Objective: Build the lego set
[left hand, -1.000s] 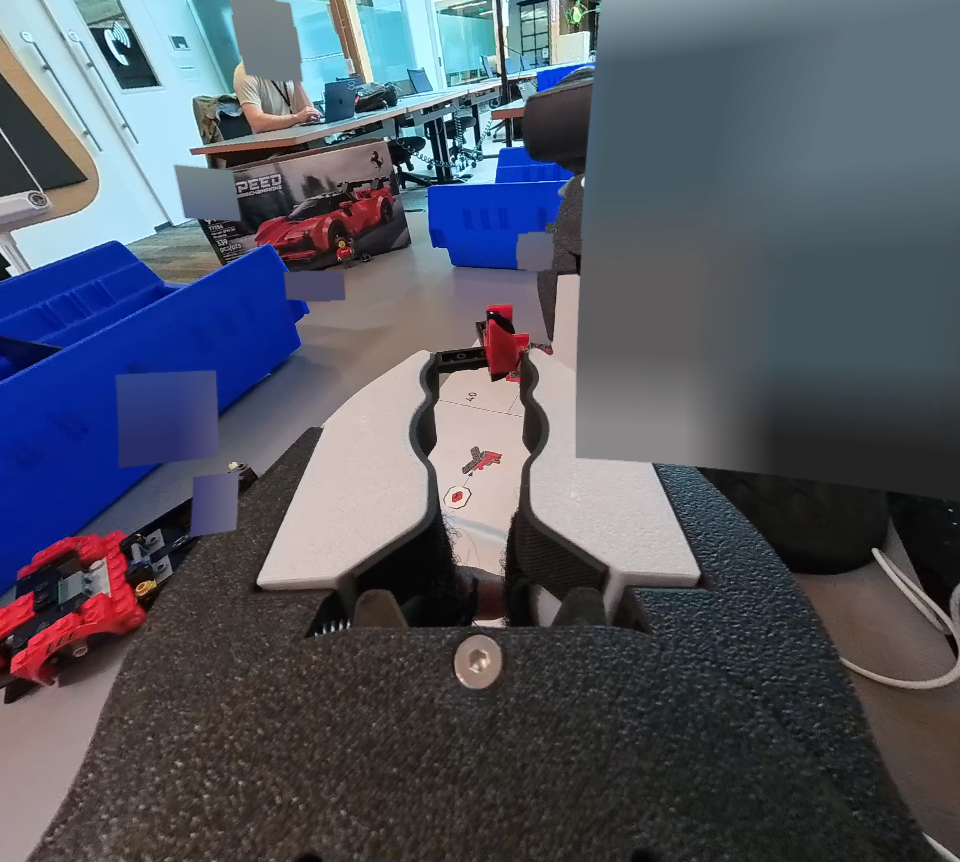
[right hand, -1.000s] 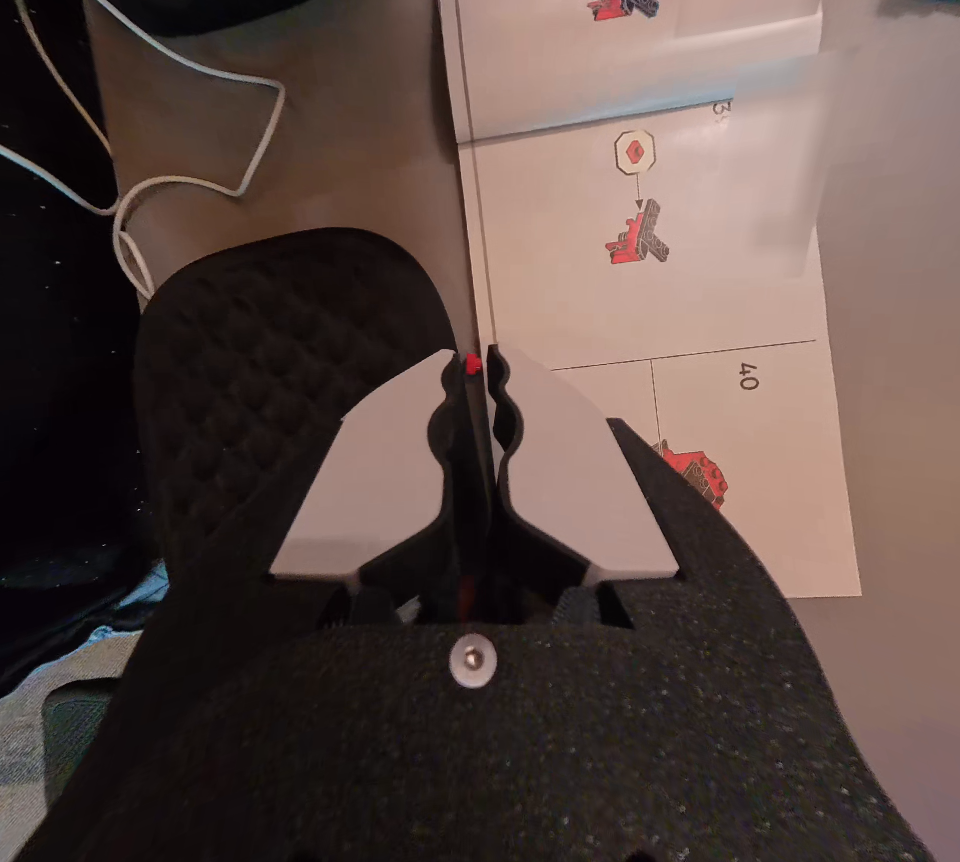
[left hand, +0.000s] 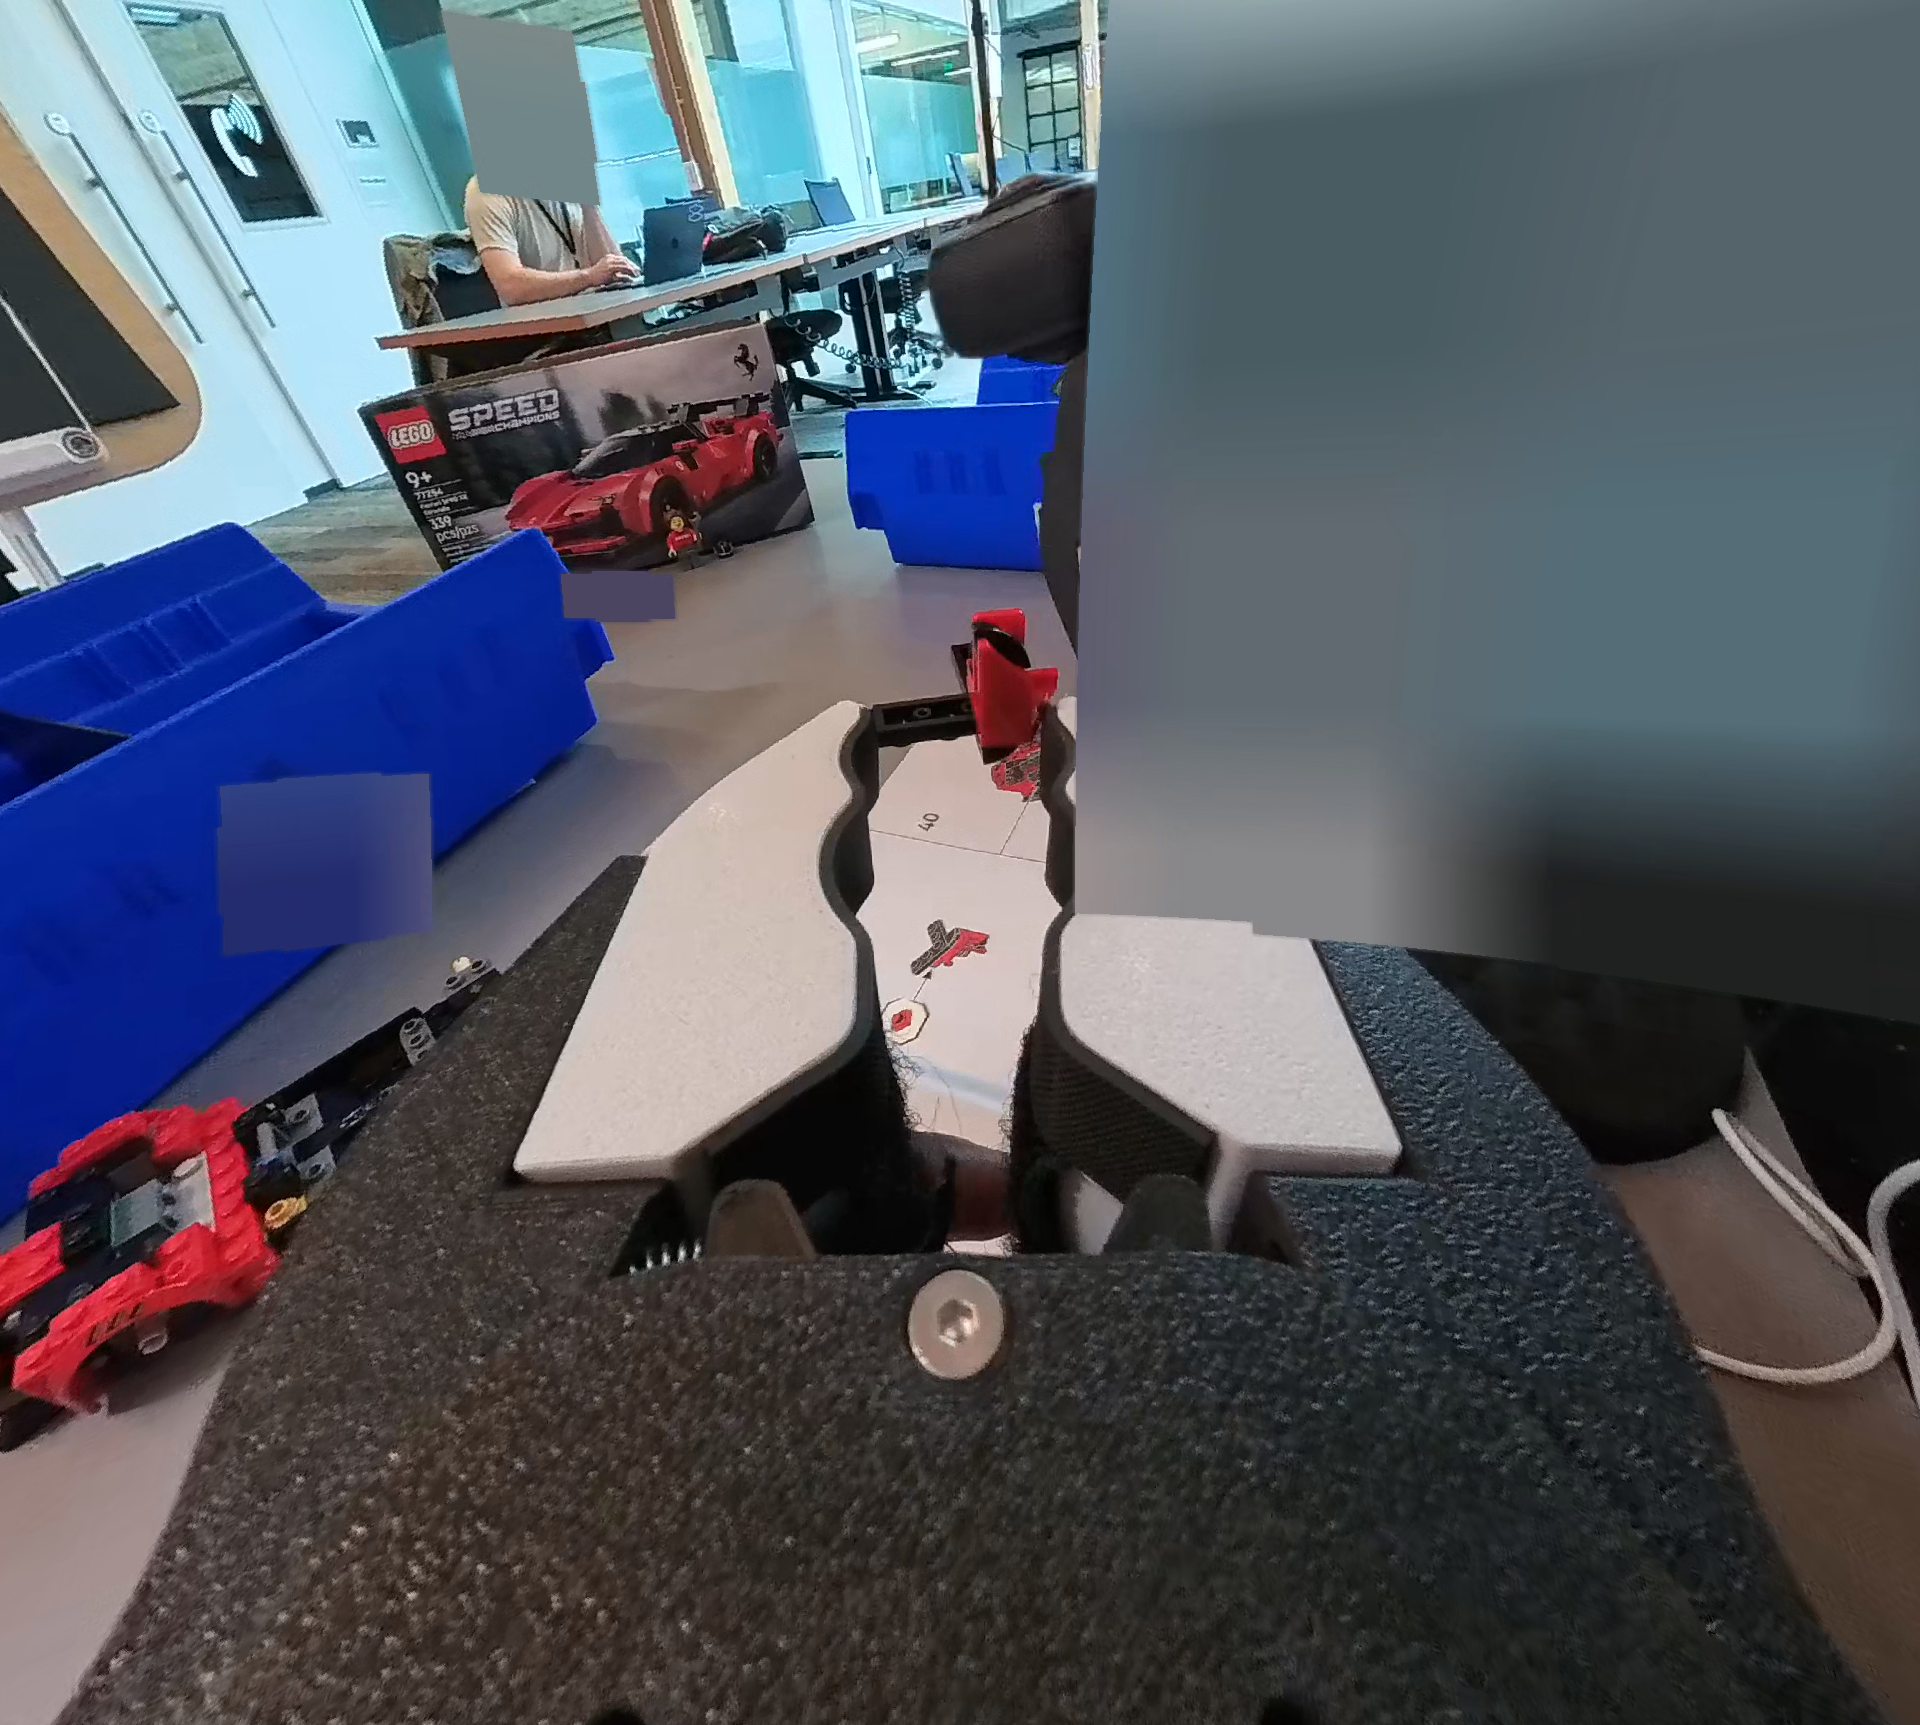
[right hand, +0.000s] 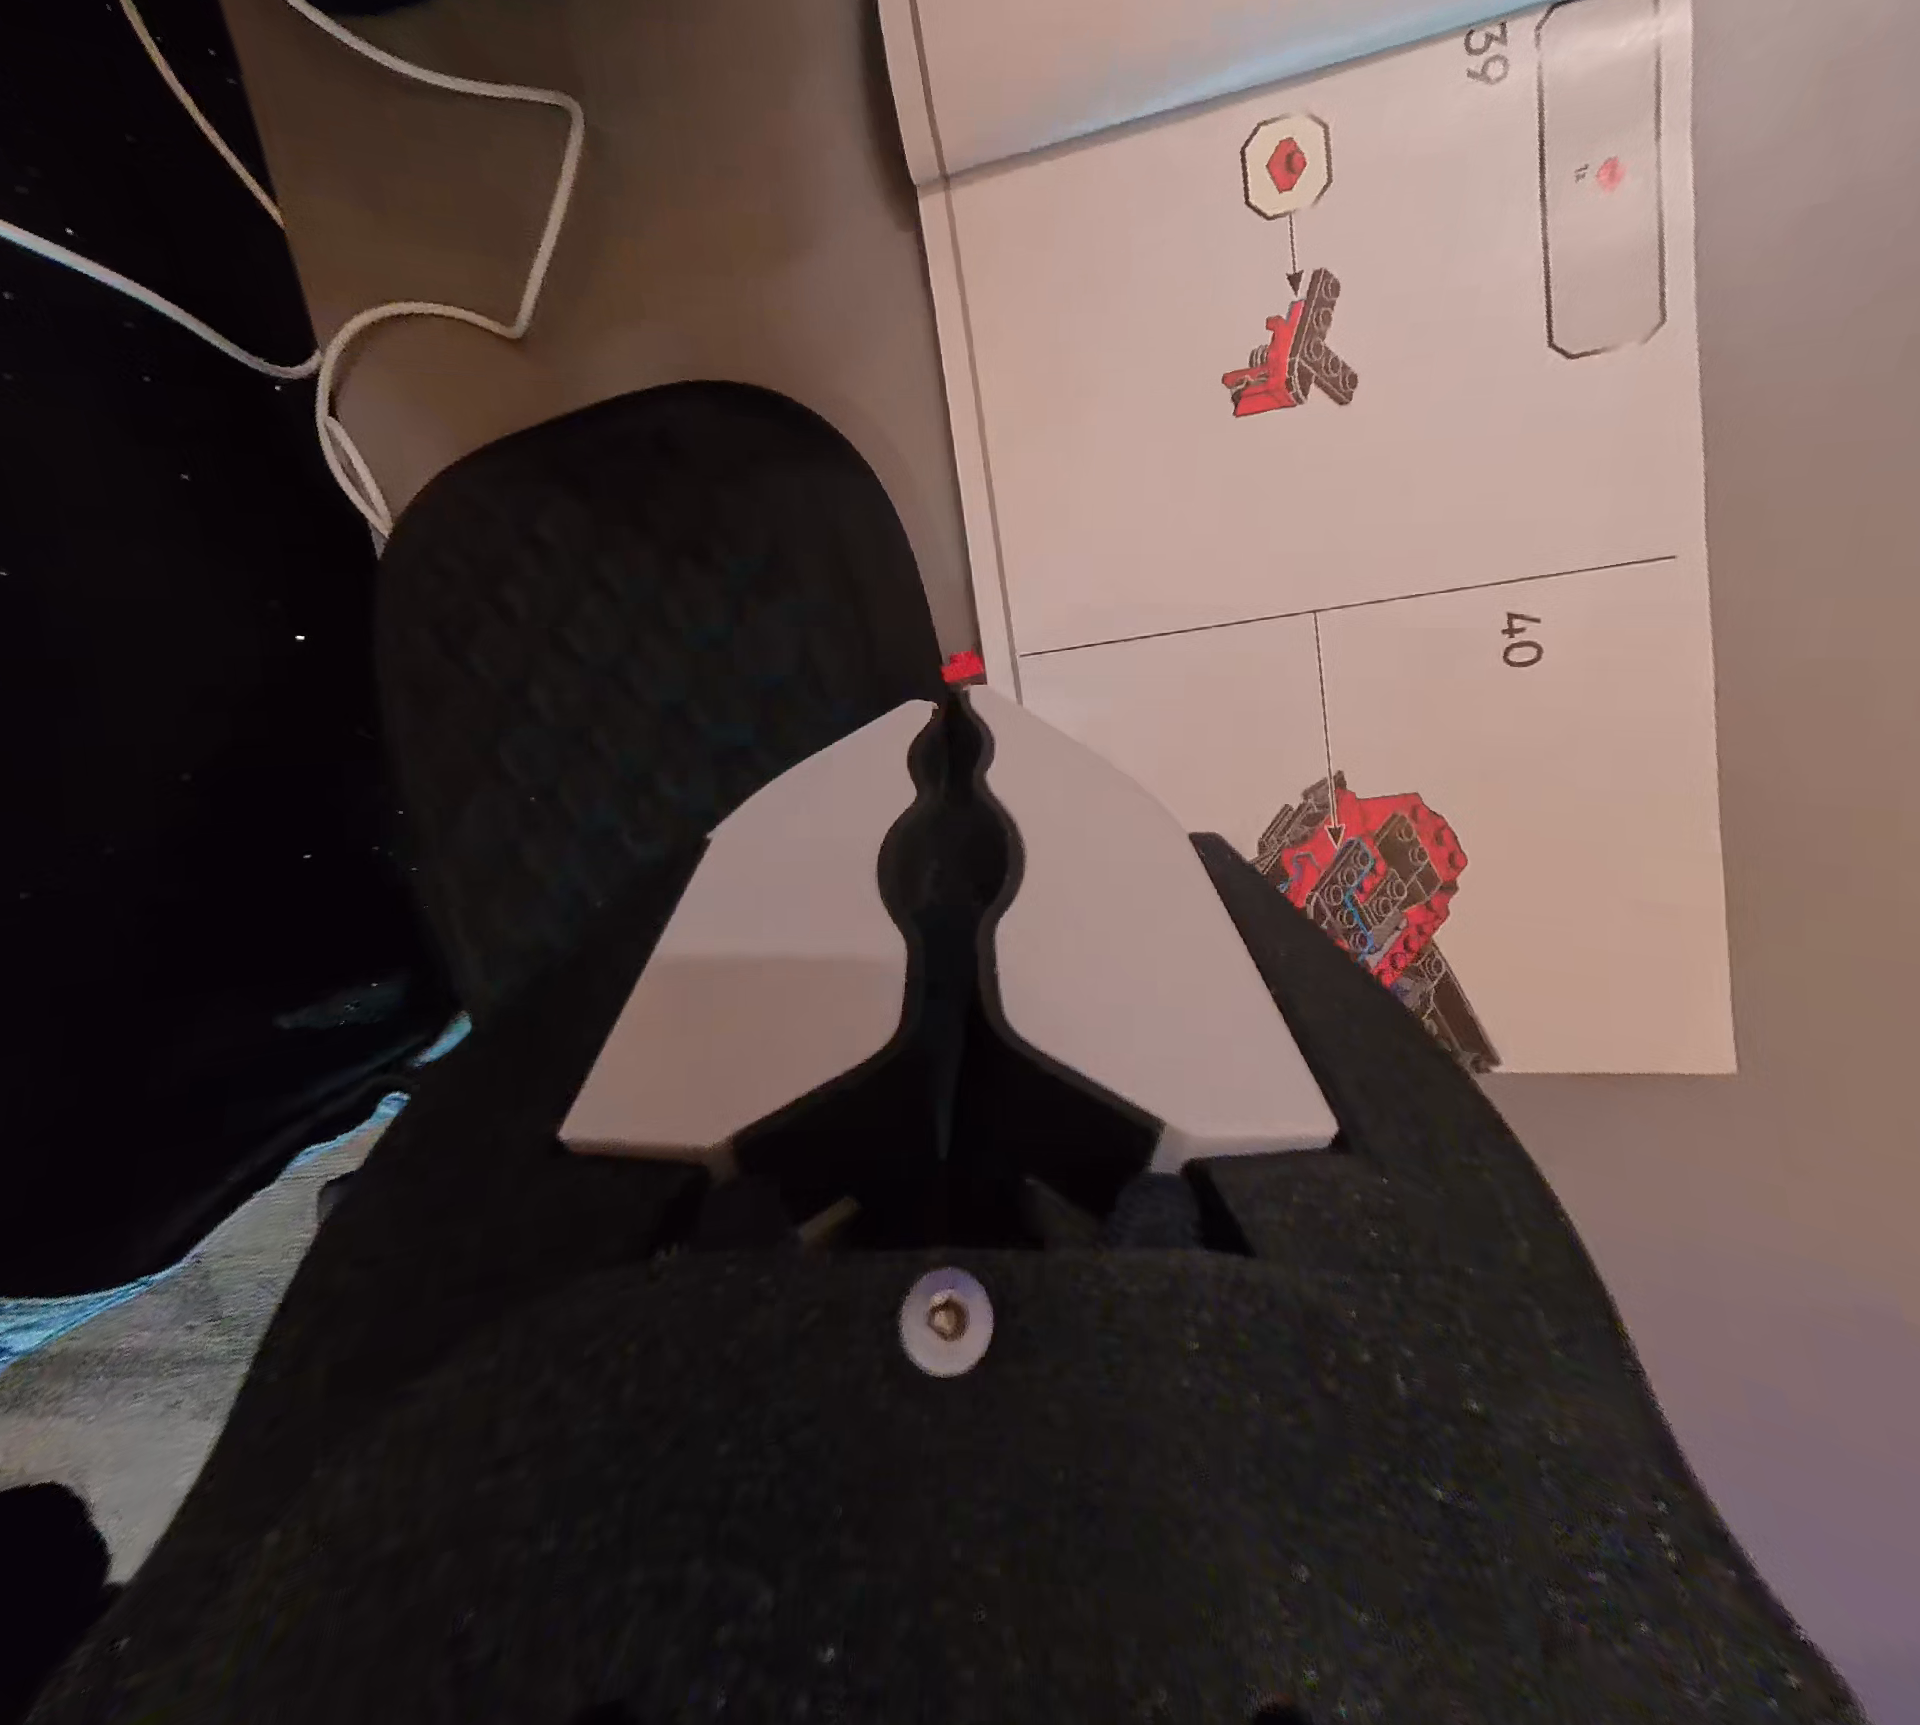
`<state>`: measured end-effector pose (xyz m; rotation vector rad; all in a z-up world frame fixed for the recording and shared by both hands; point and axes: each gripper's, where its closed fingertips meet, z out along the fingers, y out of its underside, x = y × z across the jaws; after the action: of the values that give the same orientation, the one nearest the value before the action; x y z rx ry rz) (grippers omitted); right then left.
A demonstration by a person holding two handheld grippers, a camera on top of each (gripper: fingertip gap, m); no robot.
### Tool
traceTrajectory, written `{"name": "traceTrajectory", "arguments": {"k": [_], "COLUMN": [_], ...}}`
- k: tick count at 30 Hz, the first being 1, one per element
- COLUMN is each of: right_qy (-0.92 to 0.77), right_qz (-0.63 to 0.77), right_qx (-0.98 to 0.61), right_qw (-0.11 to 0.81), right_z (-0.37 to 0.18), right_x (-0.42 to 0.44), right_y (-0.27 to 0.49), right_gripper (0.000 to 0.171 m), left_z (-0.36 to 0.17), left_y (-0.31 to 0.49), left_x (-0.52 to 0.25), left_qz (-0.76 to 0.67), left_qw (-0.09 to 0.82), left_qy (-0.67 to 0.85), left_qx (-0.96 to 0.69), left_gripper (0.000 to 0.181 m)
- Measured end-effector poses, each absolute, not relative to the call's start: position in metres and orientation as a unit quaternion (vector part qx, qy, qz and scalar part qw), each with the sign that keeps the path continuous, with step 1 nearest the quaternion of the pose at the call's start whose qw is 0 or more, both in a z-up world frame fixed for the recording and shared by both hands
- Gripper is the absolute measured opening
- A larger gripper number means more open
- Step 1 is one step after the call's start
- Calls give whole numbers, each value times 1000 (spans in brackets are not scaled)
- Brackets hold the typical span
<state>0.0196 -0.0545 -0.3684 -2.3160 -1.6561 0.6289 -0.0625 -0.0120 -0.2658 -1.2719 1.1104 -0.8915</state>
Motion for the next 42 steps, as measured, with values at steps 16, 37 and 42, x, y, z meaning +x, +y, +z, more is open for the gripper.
{"name": "traceTrajectory", "arguments": {"k": [16, 37, 42], "right_qy": [-914, -636, -608], "right_qz": [89, 295, 171], "right_qx": [-383, -695, -750], "right_qw": [104, -158, -199], "right_z": [-385, -331, -375], "right_x": [14, 27, 50], "right_y": [-48, -114, -129], "right_gripper": [15, 5, 5], "left_z": [-273, -264, -258], "left_y": [-7, -14, -22], "left_x": [-63, -63, -61], "left_qz": [-353, -384, -389], "left_qw": [584, 582, 587], "left_qy": [486, 476, 482], "left_qx": [-547, -536, -521], "left_gripper": [29, 29, 29]}}
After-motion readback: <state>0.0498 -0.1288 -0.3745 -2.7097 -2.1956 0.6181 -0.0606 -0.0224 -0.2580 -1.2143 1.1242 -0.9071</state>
